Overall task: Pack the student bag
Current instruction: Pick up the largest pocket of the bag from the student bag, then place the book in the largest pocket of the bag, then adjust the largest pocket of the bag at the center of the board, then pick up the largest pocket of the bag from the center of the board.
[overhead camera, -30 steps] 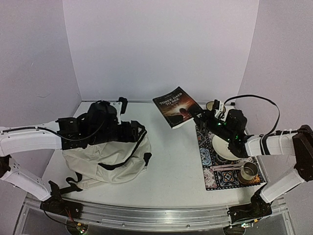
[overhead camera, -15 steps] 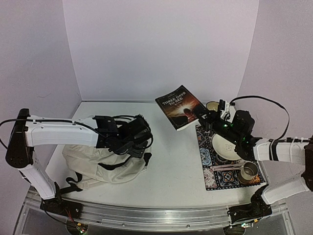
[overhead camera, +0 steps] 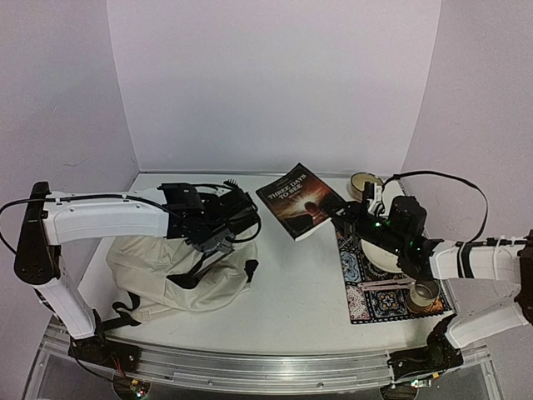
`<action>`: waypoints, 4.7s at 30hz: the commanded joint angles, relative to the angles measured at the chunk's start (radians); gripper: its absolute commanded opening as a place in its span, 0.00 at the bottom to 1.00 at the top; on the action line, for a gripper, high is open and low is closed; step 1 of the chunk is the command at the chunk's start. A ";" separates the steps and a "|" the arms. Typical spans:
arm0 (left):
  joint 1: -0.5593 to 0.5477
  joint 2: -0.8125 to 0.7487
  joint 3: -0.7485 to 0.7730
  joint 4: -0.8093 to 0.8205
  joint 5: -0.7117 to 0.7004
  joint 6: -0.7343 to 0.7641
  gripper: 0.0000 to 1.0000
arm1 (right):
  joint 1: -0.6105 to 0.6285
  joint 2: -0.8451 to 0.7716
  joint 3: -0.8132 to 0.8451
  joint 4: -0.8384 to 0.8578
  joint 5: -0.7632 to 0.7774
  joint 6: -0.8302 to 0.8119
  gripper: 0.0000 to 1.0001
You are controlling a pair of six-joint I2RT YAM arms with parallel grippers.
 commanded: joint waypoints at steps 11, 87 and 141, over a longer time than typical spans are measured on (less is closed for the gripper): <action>0.139 -0.055 0.150 0.080 0.085 0.123 0.00 | 0.188 0.117 0.064 0.228 0.034 0.046 0.00; 0.139 -0.356 -0.261 0.516 0.589 0.105 0.05 | 0.330 0.542 0.869 -1.046 0.623 -0.712 0.86; 0.168 -0.246 -0.166 0.382 0.424 0.148 0.07 | 0.204 0.508 1.004 -1.442 0.307 -0.886 0.47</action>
